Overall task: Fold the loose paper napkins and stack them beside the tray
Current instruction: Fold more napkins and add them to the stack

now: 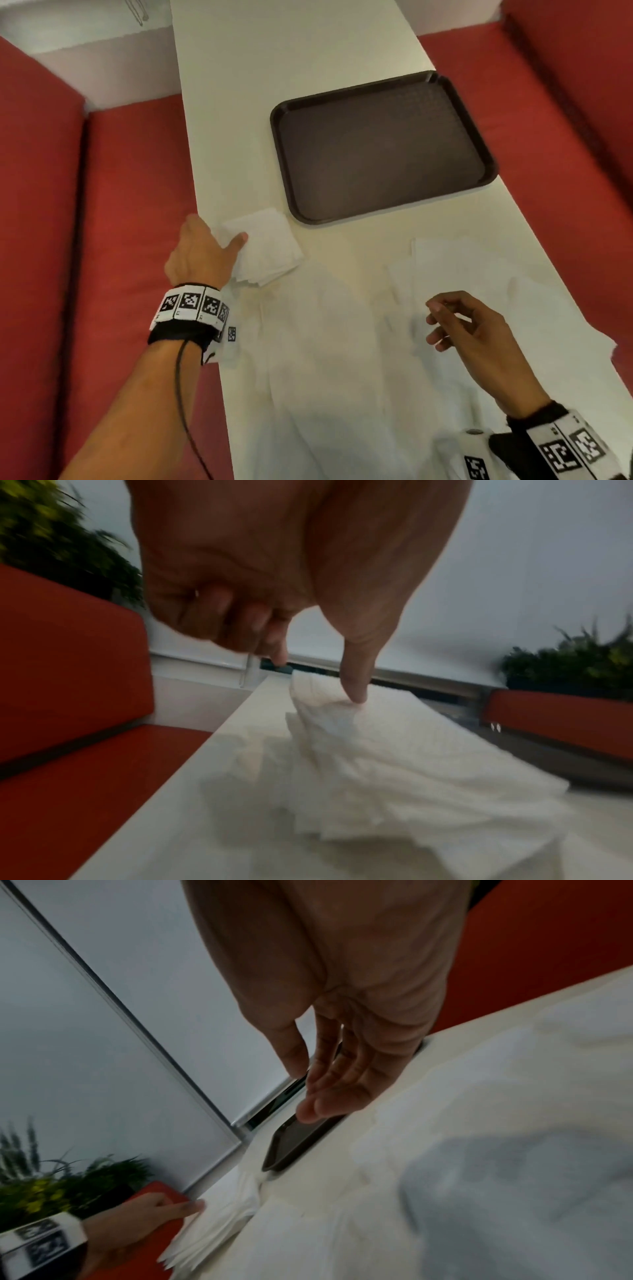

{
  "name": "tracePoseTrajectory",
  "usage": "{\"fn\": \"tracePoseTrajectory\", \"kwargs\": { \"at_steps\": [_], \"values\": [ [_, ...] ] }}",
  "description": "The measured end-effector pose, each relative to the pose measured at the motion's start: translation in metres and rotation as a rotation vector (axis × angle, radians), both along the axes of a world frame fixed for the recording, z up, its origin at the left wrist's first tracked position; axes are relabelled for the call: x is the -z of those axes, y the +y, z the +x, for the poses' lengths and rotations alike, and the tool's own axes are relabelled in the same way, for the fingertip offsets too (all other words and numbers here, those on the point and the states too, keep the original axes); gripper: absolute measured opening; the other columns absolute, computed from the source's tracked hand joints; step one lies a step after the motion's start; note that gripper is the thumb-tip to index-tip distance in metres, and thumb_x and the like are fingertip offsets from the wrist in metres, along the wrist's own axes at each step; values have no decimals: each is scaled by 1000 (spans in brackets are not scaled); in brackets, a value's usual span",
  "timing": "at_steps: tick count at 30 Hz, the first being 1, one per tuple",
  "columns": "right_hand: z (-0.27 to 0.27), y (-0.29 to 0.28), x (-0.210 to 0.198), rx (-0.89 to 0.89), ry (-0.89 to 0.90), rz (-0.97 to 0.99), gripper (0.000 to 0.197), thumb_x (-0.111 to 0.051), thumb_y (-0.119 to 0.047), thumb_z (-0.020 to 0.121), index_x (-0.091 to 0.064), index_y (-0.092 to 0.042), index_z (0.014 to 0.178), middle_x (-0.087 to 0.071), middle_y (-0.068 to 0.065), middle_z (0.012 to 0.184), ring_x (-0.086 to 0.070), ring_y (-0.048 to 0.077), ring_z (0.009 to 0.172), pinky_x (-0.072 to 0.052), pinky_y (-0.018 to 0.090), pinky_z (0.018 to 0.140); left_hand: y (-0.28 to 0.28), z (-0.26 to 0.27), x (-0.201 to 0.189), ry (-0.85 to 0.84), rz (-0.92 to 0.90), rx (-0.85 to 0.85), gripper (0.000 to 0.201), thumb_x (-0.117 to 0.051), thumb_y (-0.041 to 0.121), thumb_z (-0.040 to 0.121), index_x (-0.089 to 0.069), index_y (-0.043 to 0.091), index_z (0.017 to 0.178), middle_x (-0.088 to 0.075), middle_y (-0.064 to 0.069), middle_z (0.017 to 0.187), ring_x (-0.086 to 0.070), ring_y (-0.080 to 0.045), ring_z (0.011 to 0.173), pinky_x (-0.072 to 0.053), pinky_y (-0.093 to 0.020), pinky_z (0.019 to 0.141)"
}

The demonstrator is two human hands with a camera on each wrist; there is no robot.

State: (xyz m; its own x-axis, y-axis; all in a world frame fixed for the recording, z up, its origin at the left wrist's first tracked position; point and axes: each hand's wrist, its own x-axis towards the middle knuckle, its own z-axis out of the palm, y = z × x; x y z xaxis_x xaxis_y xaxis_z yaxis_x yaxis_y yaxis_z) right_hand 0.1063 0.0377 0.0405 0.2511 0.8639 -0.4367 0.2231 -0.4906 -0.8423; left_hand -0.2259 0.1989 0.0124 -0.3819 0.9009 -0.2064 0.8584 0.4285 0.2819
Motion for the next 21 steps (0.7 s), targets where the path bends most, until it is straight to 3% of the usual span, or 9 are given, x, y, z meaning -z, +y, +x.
{"fn": "tracePoseTrajectory", "kwargs": {
  "at_steps": [2, 5, 7, 10, 12, 14, 17, 21],
  "values": [
    [13, -9, -4, 9, -70, 14, 7, -61, -25, 94, -67, -25, 96, -70, -4, 84, -70, 16, 69, -56, 34, 67, -10, 8, -14, -26, 110, -46, 62, -64, 60, 86, -45, 9, 116, -60, -13, 114, -62, -40, 99, -40, -43, 73],
    [39, -32, -7, -69, -277, 53, 7, -66, -29, 91, -63, -35, 95, -67, -12, 88, -66, 7, 72, -52, 20, 61, -36, 37, -38, -120, 221, 15, 44, -57, 51, 94, -48, 13, 112, -61, -11, 115, -59, -34, 103, -37, -38, 74],
    [56, -54, -4, -255, -467, -3, 18, -70, -38, 86, -59, -39, 101, -63, -17, 95, -62, 3, 76, -48, 17, 63, -64, 70, -46, -184, 214, 193, 31, -57, 46, 96, -51, 18, 108, -62, -5, 113, -60, -24, 102, -40, -35, 74],
    [68, -92, 12, -653, -778, -173, 48, -64, -58, 83, -50, -42, 125, -49, -17, 119, -49, 4, 102, -46, 20, 79, -118, 125, -40, -293, 97, 482, 17, -59, 41, 95, -53, 26, 101, -53, 11, 90, -54, -4, 77, -40, -27, 63],
    [71, -112, 27, -741, -773, -194, 61, -63, -59, 82, -43, -39, 137, -43, -11, 130, -42, 10, 112, -44, 23, 87, -153, 159, -26, -326, -5, 627, 14, -58, 40, 95, -55, 30, 103, -50, 13, 88, -51, -3, 76, -40, -21, 63],
    [75, -124, 40, -731, -729, -144, 65, -67, -47, 84, -40, -34, 142, -40, -6, 134, -38, 14, 116, -45, 26, 89, -184, 186, -6, -347, -83, 742, 15, -57, 37, 96, -57, 28, 108, -53, 13, 97, -54, -6, 89, -47, -25, 74],
    [79, -129, 51, -727, -690, -102, 58, -65, -29, 89, -40, -30, 141, -38, -3, 135, -38, 16, 119, -47, 27, 90, -216, 212, 19, -324, -161, 829, 22, -56, 33, 96, -59, 25, 116, -55, 8, 112, -54, -12, 103, -49, -33, 87],
    [85, -131, 62, -721, -599, -17, 43, -61, -20, 92, -50, -25, 133, -44, -2, 130, -43, 19, 116, -46, 31, 89, -235, 222, 35, -210, -169, 856, 29, -60, 29, 94, -59, 21, 122, -54, 4, 123, -52, -18, 110, -46, -34, 89]
  ]
}}
